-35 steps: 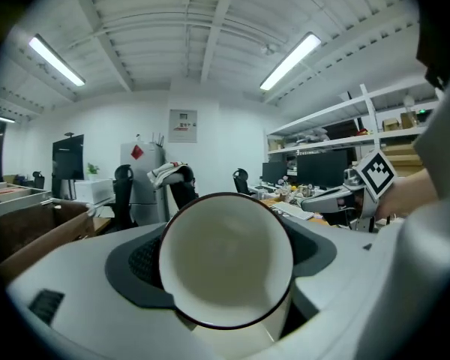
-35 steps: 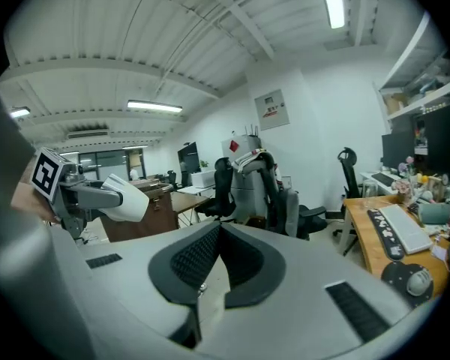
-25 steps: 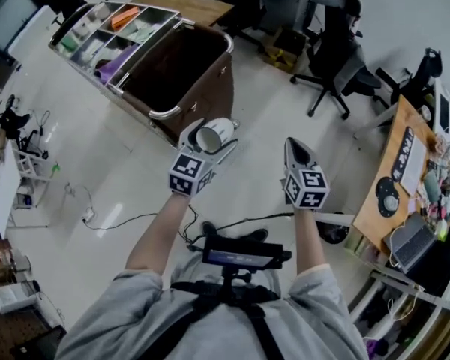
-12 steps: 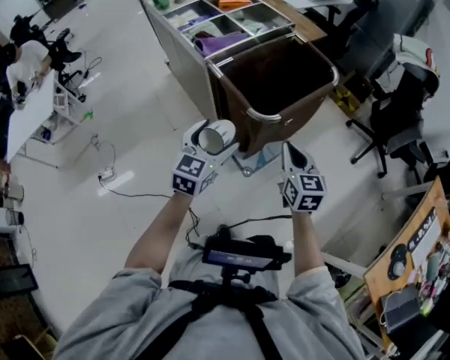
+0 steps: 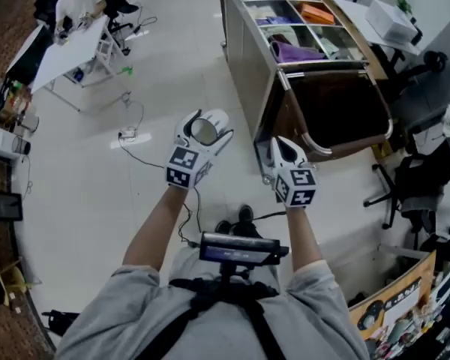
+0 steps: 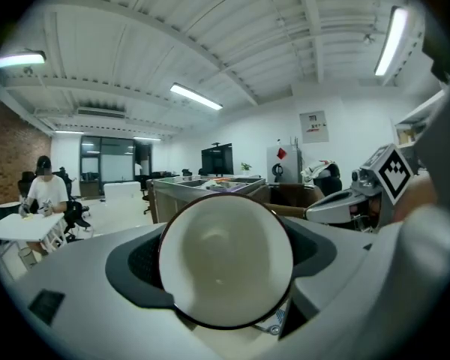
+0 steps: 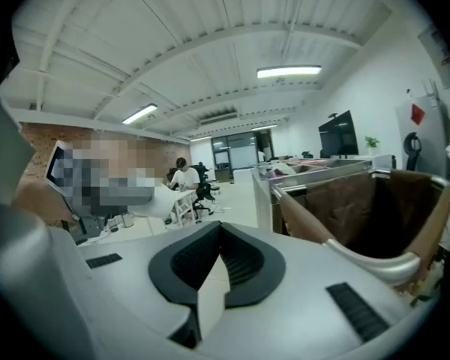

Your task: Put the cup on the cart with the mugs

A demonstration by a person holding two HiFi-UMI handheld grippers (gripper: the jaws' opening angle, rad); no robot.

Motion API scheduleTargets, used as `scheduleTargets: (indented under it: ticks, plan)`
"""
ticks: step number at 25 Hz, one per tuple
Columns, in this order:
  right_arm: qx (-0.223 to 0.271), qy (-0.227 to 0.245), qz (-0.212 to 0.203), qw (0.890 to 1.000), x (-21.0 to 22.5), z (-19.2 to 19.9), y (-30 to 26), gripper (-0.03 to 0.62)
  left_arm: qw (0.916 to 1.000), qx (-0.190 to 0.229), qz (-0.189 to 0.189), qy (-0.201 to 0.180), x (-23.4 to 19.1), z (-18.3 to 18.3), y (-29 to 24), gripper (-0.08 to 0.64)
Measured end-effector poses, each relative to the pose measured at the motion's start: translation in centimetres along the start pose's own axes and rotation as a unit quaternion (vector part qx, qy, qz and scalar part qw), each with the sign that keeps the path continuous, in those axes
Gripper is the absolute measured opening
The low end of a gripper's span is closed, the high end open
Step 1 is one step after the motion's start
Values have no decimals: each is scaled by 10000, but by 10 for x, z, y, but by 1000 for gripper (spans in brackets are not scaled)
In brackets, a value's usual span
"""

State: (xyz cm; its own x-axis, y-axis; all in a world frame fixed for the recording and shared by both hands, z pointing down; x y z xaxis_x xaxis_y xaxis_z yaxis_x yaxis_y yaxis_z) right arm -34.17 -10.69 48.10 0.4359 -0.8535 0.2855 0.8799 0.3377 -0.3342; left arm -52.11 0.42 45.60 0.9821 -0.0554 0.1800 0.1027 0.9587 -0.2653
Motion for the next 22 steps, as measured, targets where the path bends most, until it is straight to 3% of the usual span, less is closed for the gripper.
scheduleTargets:
  ticks: [9, 15, 22]
  plan:
    - [-273, 490, -1059, 9928, -16, -31, -85, 9, 9934, -226, -1085, 292, -57, 8, -2, 426]
    - [-355, 592, -1424, 9874, -25, -46, -133, 9, 9886, -236, -1443, 357, -93, 4, -14, 426]
    - [-396, 556, -1530, 9859, -42, -67, -205, 9, 9875, -279, -1502, 396, -164, 12, -42, 426]
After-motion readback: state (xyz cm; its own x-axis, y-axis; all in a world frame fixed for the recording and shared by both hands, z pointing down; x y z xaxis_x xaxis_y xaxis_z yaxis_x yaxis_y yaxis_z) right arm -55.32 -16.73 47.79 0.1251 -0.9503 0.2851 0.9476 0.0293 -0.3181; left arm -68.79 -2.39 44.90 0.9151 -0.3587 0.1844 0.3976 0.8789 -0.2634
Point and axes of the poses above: the fingertips, and each gripper's own axes: y backward along the fingers, x to its right, z out of its underside, the point moved 5 cm from there along y, backward along the fingers, and after that the axes turned 10 degrees about -y, right-handed, at the moved point
